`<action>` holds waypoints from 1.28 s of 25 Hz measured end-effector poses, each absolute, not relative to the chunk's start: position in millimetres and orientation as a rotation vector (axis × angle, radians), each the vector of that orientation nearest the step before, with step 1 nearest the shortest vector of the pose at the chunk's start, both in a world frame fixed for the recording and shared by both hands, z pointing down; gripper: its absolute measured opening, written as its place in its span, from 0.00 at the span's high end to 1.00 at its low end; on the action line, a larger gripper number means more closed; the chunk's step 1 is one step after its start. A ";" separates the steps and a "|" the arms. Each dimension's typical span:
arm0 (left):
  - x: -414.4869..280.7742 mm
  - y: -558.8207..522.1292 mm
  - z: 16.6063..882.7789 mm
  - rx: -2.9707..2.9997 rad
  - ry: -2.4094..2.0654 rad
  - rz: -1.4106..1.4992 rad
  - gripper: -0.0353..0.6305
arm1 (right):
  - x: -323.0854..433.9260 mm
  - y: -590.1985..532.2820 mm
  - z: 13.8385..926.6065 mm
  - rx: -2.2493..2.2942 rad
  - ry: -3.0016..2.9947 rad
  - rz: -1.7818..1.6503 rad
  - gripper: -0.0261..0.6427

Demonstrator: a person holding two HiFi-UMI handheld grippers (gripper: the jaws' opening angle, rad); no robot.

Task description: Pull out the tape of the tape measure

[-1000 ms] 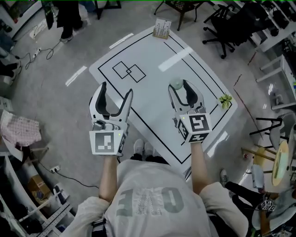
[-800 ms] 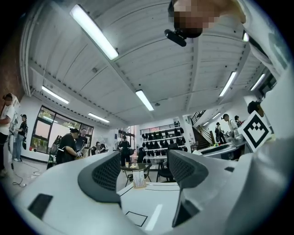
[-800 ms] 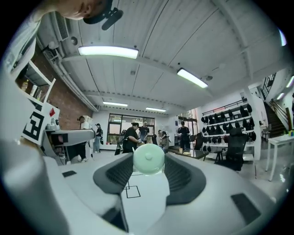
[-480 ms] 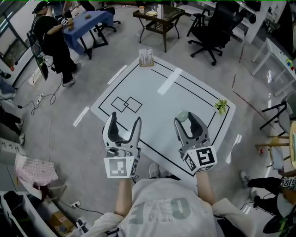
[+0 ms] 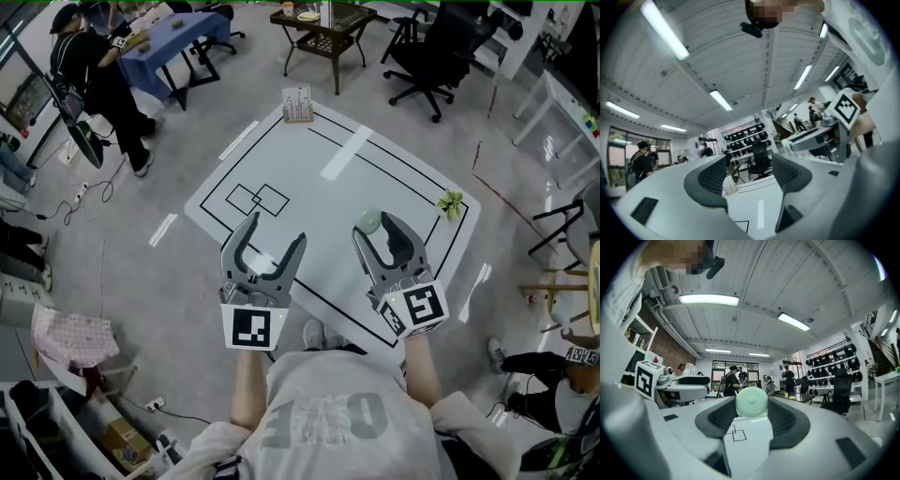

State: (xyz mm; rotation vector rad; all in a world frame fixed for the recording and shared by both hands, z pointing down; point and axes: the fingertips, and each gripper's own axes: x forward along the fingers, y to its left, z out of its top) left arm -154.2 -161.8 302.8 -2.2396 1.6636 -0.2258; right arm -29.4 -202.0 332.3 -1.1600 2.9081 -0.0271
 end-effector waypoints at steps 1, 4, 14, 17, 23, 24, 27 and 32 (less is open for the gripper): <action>-143.5 -159.5 304.7 -2.257 1.548 -0.299 0.48 | -32.5 -199.2 329.4 -1.113 2.937 0.000 0.62; -118.4 -150.0 310.5 -2.265 1.309 -0.443 0.48 | -41.7 -186.7 324.4 -0.959 3.047 0.098 0.62; -78.4 -132.1 338.0 -2.333 1.021 -0.675 0.68 | -63.4 -142.5 337.8 -0.501 3.392 0.511 0.62; -72.7 -128.9 340.3 -2.313 0.977 -0.722 0.78 | -65.3 -141.0 339.6 -0.457 3.422 0.535 0.62; -70.6 -127.8 347.8 -2.274 0.960 -0.790 0.87 | -67.7 -145.9 345.3 -0.478 3.437 0.499 0.62; -70.6 -127.6 348.9 -2.271 0.961 -0.796 0.88 | -68.2 -146.1 346.4 -0.486 3.437 0.484 0.62; -71.6 -128.1 351.5 -2.275 0.966 -0.800 0.89 | -72.0 -147.0 345.9 -0.505 3.417 0.403 0.62; -74.1 -128.2 352.0 -2.316 0.981 -0.776 0.90 | -74.3 -147.5 346.5 -0.507 3.410 0.373 0.62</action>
